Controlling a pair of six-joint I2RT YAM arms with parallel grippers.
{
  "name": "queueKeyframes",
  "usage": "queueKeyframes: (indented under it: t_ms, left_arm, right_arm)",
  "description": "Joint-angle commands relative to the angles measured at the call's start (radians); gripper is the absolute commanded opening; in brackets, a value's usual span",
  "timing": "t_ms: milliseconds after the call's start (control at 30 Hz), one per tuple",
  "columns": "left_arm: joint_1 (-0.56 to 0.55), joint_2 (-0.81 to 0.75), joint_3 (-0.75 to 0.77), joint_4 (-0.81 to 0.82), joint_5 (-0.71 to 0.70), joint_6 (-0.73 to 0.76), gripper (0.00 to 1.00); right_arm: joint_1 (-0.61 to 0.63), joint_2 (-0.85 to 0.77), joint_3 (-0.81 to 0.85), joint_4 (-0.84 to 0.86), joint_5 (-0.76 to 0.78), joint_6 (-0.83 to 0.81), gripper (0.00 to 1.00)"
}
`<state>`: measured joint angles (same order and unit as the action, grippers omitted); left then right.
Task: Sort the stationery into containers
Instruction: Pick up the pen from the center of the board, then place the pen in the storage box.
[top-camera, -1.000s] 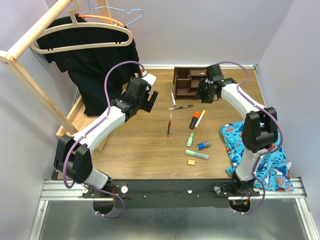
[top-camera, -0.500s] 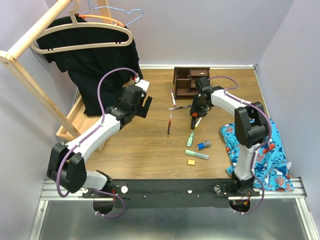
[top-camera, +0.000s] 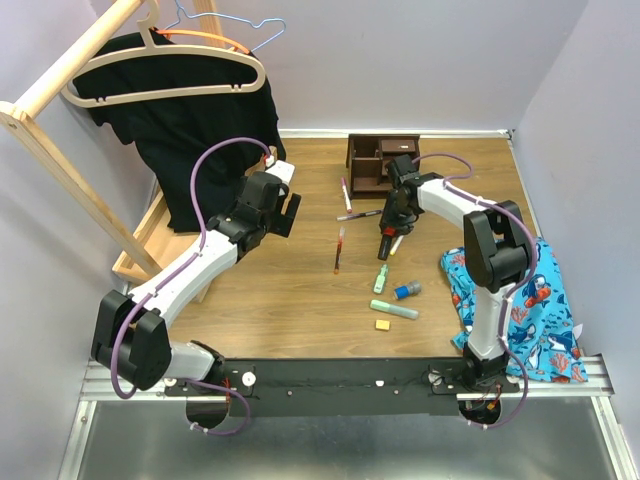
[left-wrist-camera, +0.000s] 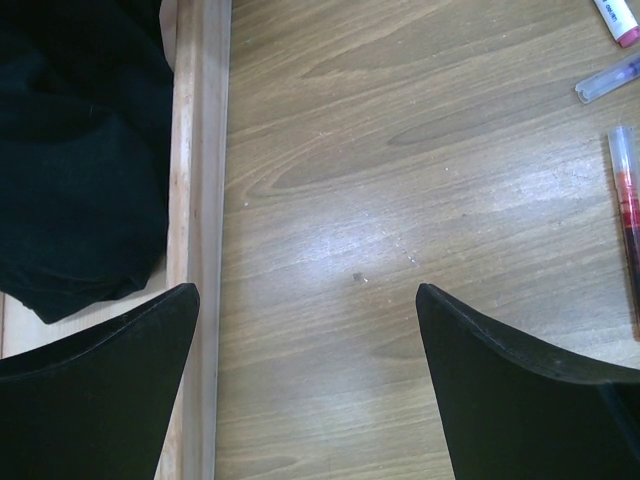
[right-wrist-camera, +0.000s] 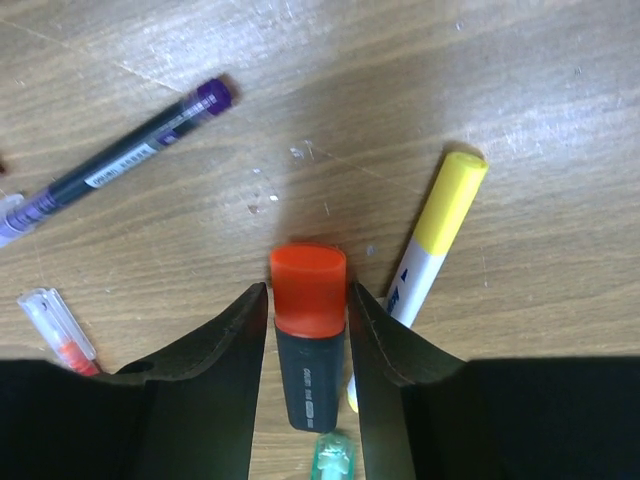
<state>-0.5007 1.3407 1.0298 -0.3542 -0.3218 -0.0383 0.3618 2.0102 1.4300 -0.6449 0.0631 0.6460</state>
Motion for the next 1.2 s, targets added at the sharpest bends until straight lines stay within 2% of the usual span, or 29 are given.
queueKeyframes:
  t_ms: [0, 67, 233, 333, 367, 567, 733, 833, 933, 967, 1067, 1167]
  left_arm:
    - [0.008, -0.012, -0.004, 0.012, 0.006, -0.015, 0.99]
    - [0.010, -0.012, 0.000, 0.009, 0.006, -0.012, 0.99]
    - [0.011, -0.011, 0.012, 0.000, 0.006, -0.005, 0.99]
    - [0.011, -0.009, 0.016, -0.002, 0.003, 0.008, 0.99]
    - [0.011, -0.008, 0.019, 0.000, 0.003, 0.009, 0.99]
    - [0.011, 0.005, 0.070, -0.011, 0.010, 0.023, 0.99]
    - [0.013, 0.000, 0.082, 0.015, 0.023, 0.058, 0.99]
    - [0.013, 0.006, 0.087, 0.030, 0.038, 0.075, 0.99]
    - [0.014, 0.017, 0.092, 0.047, 0.046, 0.081, 0.99]
    - [0.016, 0.020, 0.095, 0.050, 0.046, 0.081, 0.99]
    - [0.019, 0.040, 0.110, 0.044, 0.049, 0.078, 0.99]
    - [0.021, 0.052, 0.121, 0.037, 0.046, 0.084, 0.99]
  right_arm:
    - [0.009, 0.076, 0.012, -0.015, 0.049, -0.012, 0.45]
    - [0.011, 0.079, 0.006, -0.025, 0.052, -0.017, 0.36]
    - [0.017, 0.045, -0.020, -0.053, 0.066, -0.022, 0.22]
    - [0.016, 0.012, 0.016, -0.050, 0.055, -0.049, 0.09]
    - [0.017, -0.008, 0.030, -0.047, 0.040, -0.054, 0.01]
    - [0.026, -0.080, 0.151, 0.017, -0.032, -0.147, 0.01]
    - [0.049, -0.169, 0.178, 0.135, -0.042, -0.250, 0.01]
    - [0.057, -0.200, 0.173, 0.264, -0.037, -0.298, 0.01]
    - [0.058, -0.234, 0.141, 0.468, -0.025, -0.383, 0.01]
    - [0.060, -0.237, 0.132, 0.590, -0.014, -0.411, 0.01]
    - [0.062, -0.211, 0.128, 0.799, 0.001, -0.517, 0.01]
    - [0.060, -0.153, 0.183, 0.899, 0.007, -0.575, 0.01]
